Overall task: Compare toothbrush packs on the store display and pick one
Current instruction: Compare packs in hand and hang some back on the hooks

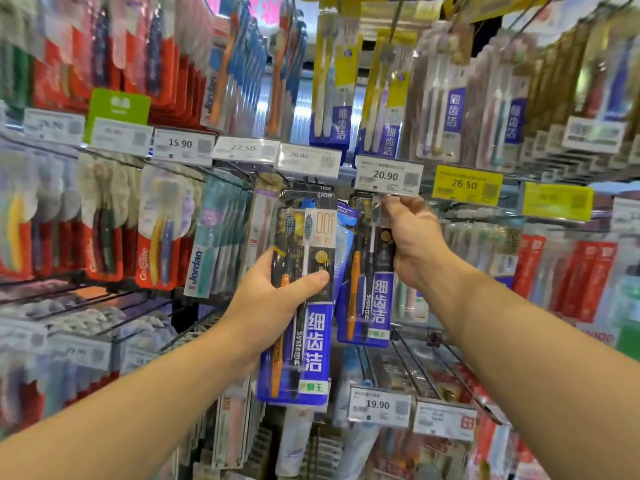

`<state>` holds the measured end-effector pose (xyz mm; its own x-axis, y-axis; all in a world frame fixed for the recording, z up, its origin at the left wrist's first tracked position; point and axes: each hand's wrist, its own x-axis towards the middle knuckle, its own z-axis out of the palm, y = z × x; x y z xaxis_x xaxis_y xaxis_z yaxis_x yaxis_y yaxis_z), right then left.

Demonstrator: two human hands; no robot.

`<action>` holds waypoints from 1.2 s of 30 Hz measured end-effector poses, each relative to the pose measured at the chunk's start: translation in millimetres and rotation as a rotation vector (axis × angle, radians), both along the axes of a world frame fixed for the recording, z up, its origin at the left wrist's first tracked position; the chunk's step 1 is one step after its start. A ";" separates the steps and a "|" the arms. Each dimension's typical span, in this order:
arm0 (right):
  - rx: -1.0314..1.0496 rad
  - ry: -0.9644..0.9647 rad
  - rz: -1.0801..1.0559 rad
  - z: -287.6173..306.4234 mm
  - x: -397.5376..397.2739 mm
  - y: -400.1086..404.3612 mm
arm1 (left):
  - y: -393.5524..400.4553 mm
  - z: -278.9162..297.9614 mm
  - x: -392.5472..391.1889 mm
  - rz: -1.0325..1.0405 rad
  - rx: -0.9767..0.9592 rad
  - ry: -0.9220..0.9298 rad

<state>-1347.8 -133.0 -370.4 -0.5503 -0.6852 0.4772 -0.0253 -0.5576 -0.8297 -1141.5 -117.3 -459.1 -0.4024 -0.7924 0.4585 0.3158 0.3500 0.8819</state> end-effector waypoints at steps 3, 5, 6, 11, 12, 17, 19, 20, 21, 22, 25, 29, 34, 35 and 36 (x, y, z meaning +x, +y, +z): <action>0.027 -0.013 -0.113 -0.5 -0.4 -6.9 | -1.7 -0.2 -2.1 -0.009 0.004 -0.004; 0.027 -0.052 -0.178 0.3 0.9 -12.4 | -3.7 -0.8 -3.9 0.004 -0.004 -0.007; 0.024 -0.078 -0.202 1.3 1.0 -16.2 | -4.7 -1.0 -4.7 0.013 -0.010 -0.007; 0.064 -0.214 -0.253 7.2 4.9 -22.7 | -5.4 -1.9 -5.9 -0.007 0.018 0.002; 0.067 -0.221 -0.268 7.7 4.6 -24.2 | -6.3 -2.3 -5.8 -0.008 0.022 0.002; 0.029 -0.222 -0.304 11.0 4.6 -26.4 | -10.7 -2.9 -4.2 -0.021 0.048 0.014; 0.036 -0.221 -0.308 10.6 4.5 -25.5 | -11.5 -3.5 -5.0 -0.029 0.054 0.026; 0.051 -0.223 -0.305 9.3 4.2 -25.6 | -11.5 -4.2 -5.6 -0.031 0.054 0.029; 0.062 -0.234 -0.302 8.3 5.1 -24.0 | -11.2 -5.0 -6.1 -0.030 0.053 0.029; 0.070 -0.257 -0.294 7.4 4.6 -22.9 | -10.9 -6.3 -6.7 -0.028 0.051 0.029; 0.119 -0.288 -0.331 4.9 5.8 -15.4 | -8.4 -9.5 -7.3 -0.031 0.051 0.036; 0.136 -0.184 -0.375 -12.8 10.4 1.3 | -4.3 -12.2 -7.4 -0.026 0.033 0.039; 0.095 0.163 -0.140 -40.7 35.9 40.1 | 4.3 -14.1 -13.0 -0.026 0.042 0.081; 0.093 0.245 -0.086 -44.9 42.4 48.1 | 6.6 -14.6 -14.5 -0.017 0.042 0.095; 0.096 0.318 -0.042 -48.7 47.2 53.8 | 8.5 -15.1 -16.1 -0.005 0.038 0.109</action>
<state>-1300.6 -79.2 -419.1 -0.4129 -0.7152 0.5639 -0.3130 -0.4700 -0.8253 -1157.7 -108.8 -474.2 -0.3557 -0.8082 0.4694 0.4126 0.3148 0.8548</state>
